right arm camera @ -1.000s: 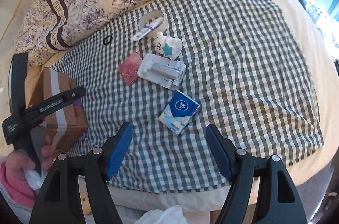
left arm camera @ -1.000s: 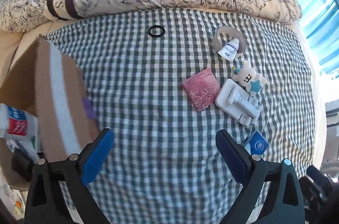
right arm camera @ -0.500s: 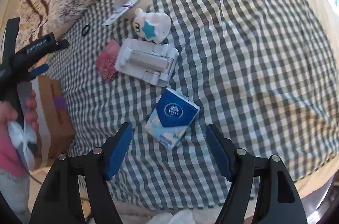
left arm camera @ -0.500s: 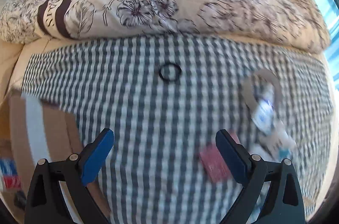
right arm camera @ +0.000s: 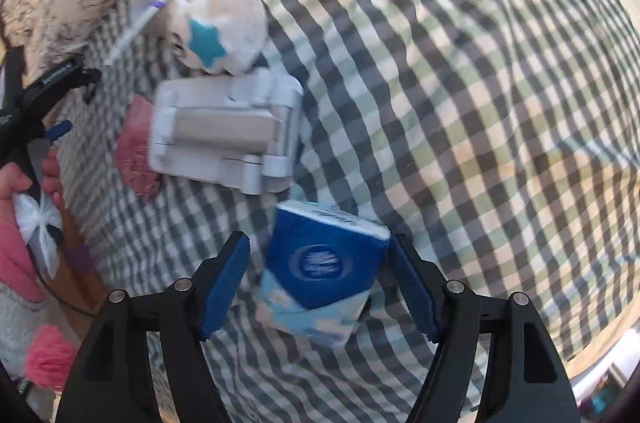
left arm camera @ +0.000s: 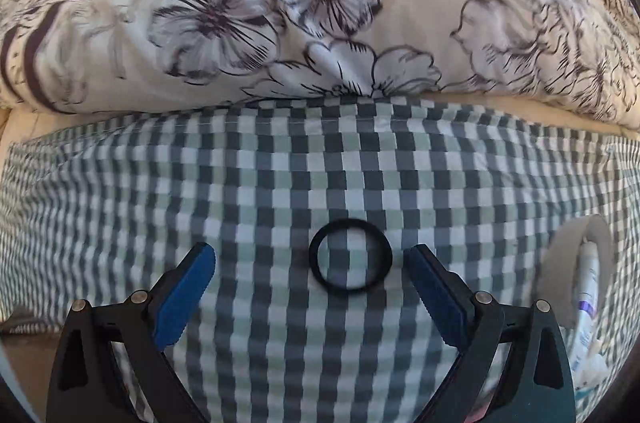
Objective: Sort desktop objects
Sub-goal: 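Grasp the rubber ring with the left gripper while the right grasps the Vinda packet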
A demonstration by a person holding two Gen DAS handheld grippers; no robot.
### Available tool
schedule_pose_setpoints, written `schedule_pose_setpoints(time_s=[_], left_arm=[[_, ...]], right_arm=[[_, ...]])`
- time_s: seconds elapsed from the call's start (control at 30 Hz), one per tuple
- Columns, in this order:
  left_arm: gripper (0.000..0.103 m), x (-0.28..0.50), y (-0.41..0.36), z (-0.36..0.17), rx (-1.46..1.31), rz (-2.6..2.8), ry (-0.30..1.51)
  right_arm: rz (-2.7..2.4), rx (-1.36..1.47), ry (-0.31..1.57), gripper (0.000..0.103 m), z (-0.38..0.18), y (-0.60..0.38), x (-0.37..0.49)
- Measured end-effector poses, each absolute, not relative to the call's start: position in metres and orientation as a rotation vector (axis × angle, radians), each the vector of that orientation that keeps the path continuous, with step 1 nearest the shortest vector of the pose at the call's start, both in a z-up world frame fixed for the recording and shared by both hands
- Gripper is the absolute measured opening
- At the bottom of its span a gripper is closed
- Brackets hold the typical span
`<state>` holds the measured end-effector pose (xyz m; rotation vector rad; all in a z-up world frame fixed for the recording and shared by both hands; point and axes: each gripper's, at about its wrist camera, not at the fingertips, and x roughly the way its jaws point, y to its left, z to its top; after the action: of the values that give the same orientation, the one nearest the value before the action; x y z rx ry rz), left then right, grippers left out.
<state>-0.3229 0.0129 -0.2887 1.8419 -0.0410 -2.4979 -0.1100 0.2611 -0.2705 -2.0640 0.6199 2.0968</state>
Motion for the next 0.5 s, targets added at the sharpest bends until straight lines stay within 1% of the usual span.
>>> schedule_pose_setpoints(time_s=[0.03, 0.1, 0.23, 0.27, 0.33, 0.37, 0.4, 0.43, 0.47, 0.5], left_arm=[[0.099, -0.324, 0.013, -0.292, 1.843, -2.506, -0.051], [0.103, -0.326, 0.012, -0.295, 1.813, -2.537, -0.05], [0.103, -0.332, 0.004, -0.302, 1.817, -2.564, -0.027], [0.102, -0.334, 0.004, -0.303, 1.825, -2.564, -0.024], [0.096, -0.336, 0.001, -0.304, 1.845, -2.57, -0.022], [0.086, -0.336, 0.001, -0.303, 1.852, -2.583, -0.027], [0.067, -0.334, 0.003, -0.3, 1.85, -2.6, -0.044], [0.053, -0.332, 0.007, -0.296, 1.854, -2.623, -0.062], [0.026, -0.331, 0.008, -0.293, 1.857, -2.64, -0.092], [0.009, -0.329, 0.011, -0.29, 1.869, -2.649, -0.123]], right_arm=[[2.093, -2.059, 0.602, 0.072, -0.273, 0.259, -0.11], [2.089, -2.047, 0.56, 0.073, -0.274, 0.254, -0.111], [2.084, -2.049, 0.507, 0.073, -0.276, 0.249, -0.111], [2.079, -2.052, 0.499, 0.072, -0.276, 0.249, -0.111], [2.07, -2.056, 0.491, 0.07, -0.275, 0.249, -0.112], [2.064, -2.057, 0.479, 0.064, -0.274, 0.249, -0.112], [2.062, -2.056, 0.472, 0.061, -0.273, 0.25, -0.112], [2.062, -2.059, 0.474, 0.059, -0.272, 0.251, -0.111], [2.061, -2.062, 0.476, 0.058, -0.272, 0.252, -0.112], [2.061, -2.065, 0.478, 0.058, -0.271, 0.253, -0.112]])
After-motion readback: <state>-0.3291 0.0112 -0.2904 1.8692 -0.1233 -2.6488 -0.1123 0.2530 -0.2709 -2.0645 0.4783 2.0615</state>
